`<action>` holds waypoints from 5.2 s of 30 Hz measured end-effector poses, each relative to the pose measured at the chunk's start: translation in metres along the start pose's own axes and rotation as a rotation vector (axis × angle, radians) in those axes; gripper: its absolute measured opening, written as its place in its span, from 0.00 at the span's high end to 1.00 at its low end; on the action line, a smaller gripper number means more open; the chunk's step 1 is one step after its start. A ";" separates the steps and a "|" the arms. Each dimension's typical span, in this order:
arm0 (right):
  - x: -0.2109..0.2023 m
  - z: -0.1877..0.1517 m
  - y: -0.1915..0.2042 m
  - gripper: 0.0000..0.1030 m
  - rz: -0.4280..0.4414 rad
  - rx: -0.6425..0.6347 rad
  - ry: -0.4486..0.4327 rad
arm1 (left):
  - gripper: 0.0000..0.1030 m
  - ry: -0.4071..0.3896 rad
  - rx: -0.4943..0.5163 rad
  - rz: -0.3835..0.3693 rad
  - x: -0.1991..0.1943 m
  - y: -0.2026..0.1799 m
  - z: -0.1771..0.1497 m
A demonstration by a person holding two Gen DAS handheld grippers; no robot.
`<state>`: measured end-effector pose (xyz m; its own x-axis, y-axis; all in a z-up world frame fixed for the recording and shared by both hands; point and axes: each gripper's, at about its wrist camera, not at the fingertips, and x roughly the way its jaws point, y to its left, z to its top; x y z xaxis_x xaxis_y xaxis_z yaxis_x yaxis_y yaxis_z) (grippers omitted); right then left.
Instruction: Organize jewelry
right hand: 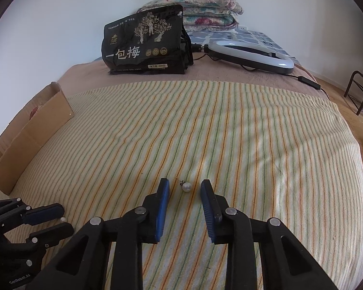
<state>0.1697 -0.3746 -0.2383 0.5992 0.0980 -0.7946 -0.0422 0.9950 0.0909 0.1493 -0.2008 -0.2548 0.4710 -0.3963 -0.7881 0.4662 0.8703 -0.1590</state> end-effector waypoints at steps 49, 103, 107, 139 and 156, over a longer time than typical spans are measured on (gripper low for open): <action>-0.120 0.021 0.077 0.94 0.017 -0.096 -0.181 | 0.84 -0.217 -0.057 0.044 -0.122 0.029 0.039; -0.052 0.100 0.259 0.94 0.285 -0.238 -0.168 | 0.84 -0.235 -0.284 0.330 -0.192 0.214 0.043; -0.040 0.102 0.265 0.94 0.287 -0.247 -0.151 | 0.84 -0.218 -0.274 0.330 -0.185 0.212 0.044; -0.032 0.106 0.269 0.30 0.224 -0.226 -0.178 | 0.49 -0.178 -0.290 0.347 -0.175 0.216 0.042; -0.063 0.110 0.260 0.05 0.169 -0.204 -0.236 | 0.34 -0.226 -0.284 0.367 -0.197 0.205 0.044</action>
<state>0.2091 -0.1241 -0.0987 0.7375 0.2779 -0.6155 -0.3012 0.9511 0.0685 0.1854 0.0431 -0.1058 0.7298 -0.0761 -0.6794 0.0328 0.9965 -0.0764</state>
